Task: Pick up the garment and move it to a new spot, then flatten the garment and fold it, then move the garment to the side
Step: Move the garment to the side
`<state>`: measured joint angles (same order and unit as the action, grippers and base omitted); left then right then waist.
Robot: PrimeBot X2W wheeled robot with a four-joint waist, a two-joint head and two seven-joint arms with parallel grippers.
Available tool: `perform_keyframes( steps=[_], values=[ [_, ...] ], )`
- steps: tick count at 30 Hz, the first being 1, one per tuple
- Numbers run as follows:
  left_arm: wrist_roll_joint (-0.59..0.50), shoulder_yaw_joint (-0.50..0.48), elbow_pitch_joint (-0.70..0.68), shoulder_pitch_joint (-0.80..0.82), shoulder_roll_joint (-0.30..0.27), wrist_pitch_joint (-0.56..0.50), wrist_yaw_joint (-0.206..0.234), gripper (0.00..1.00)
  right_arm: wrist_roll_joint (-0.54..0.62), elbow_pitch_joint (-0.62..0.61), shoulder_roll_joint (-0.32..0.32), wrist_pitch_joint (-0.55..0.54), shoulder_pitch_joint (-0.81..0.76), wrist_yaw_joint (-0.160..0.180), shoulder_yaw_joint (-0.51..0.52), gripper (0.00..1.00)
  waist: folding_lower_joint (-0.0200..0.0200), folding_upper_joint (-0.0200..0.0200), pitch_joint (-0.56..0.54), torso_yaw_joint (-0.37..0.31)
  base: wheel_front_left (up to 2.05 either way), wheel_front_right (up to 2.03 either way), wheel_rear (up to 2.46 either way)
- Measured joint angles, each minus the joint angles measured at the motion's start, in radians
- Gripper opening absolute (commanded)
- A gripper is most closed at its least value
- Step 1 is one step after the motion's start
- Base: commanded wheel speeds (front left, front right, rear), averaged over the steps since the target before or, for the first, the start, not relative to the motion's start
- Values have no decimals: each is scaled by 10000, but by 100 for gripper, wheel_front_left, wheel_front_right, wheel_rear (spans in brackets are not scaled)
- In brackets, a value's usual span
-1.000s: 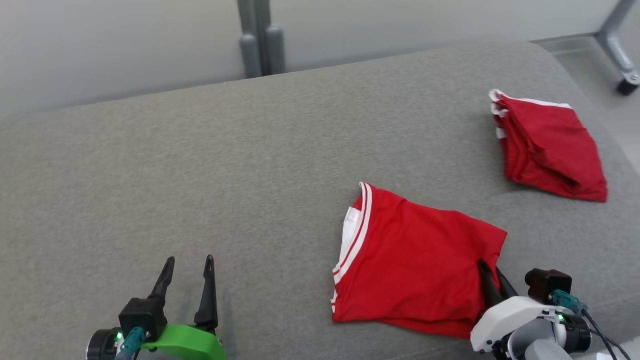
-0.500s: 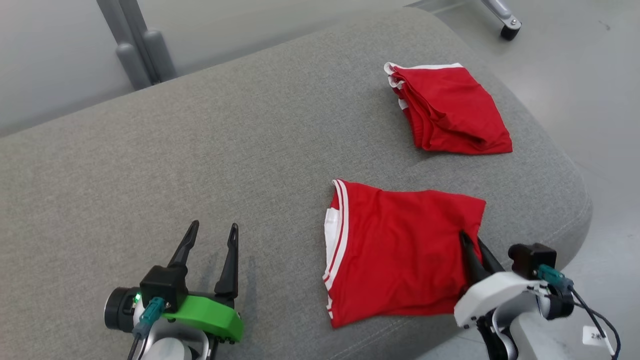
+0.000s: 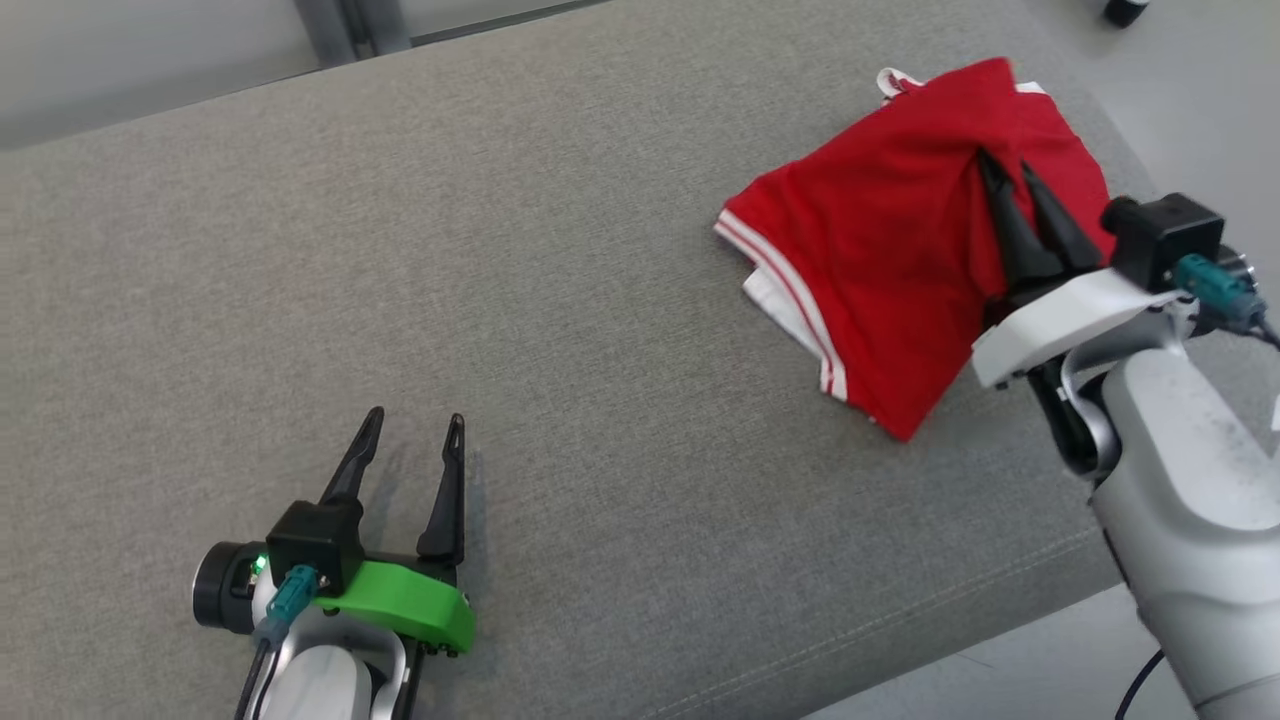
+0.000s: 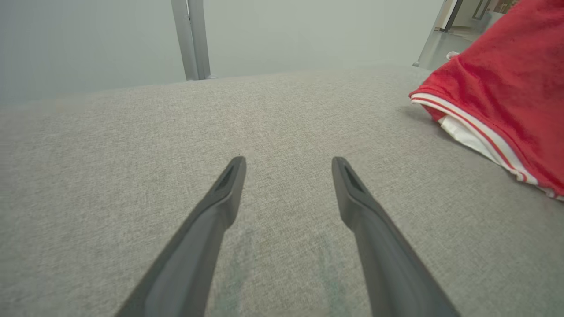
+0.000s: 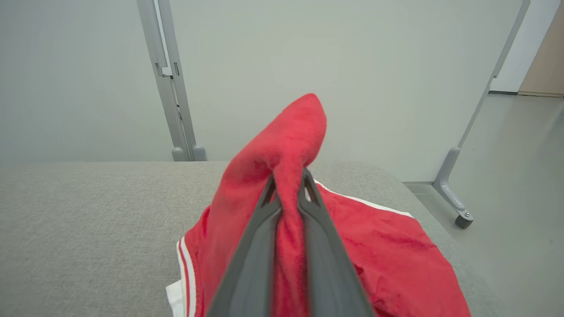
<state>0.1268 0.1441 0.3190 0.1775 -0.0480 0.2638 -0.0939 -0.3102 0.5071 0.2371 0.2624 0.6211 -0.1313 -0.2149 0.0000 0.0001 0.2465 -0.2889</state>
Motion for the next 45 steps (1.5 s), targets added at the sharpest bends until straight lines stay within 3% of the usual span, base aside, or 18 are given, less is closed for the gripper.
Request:
perform_keyframes(
  steps=[8, 12, 19, 20, 21, 22, 24, 28, 32, 39, 45],
  values=[
    [42, -25, 15, -38, -2, 2, 6, 100, -656, 8, 1825, -552, 1230, -2, -286, 0, 0, 0, 267, 513, 0, 0, 0],
    [23, -4, 52, -18, -2, 0, 4, 100, -934, 171, 2410, -1080, 1738, -2, -63, 0, 0, 0, 403, 671, 0, 0, 0],
    [-58, 35, 92, 195, -2, 2, 2, 100, -31, 1482, 3400, -1450, 2316, -4, 253, 0, 0, 0, 661, 1020, 0, 0, 0],
    [-63, 29, 96, 213, -2, 2, 2, 100, 238, 1833, 3428, -1383, 2429, -4, 414, 32, 0, 0, 706, 1070, 0, 0, 0],
    [-81, 27, 100, 220, 0, 0, 0, 100, 604, 2167, 3475, -1254, 2543, -4, 602, 84, 0, 0, 751, 1118, 0, 0, 0],
    [-125, 33, 127, 231, -2, 0, 0, 100, 1024, 2516, 3488, -1081, 2676, -4, 920, 100, 0, 0, 793, 1168, 0, 0, 0],
    [-234, 82, 230, 262, -2, 0, 0, 100, 1946, 3173, 3549, -800, 2882, -4, 1676, 100, 0, 0, 855, 1291, 0, 0, 0],
    [-236, 90, 201, 359, -2, 0, 63, 100, 3298, 3825, 3198, -288, 2889, -2, 3281, 100, 0, 0, 903, 1559, 0, 0, 0],
    [-236, -63, 176, 333, -6, 2, 157, 100, 3919, 3653, 2196, -52, 2579, -4, 3756, 100, 0, 0, 798, 1701, 0, 0, 0],
    [-322, -407, 221, 88, -12, 2, 602, 100, 3638, 1894, 625, -6, 1048, -2, 3016, 100, 0, 0, 348, 1774, 0, 0, 0],
    [-213, -688, 284, -171, -8, 2, 899, 100, 2809, 1158, -130, -6, -362, -2, 1906, 100, 0, -1, -119, 1923, 0, 0, 0]
  ],
)
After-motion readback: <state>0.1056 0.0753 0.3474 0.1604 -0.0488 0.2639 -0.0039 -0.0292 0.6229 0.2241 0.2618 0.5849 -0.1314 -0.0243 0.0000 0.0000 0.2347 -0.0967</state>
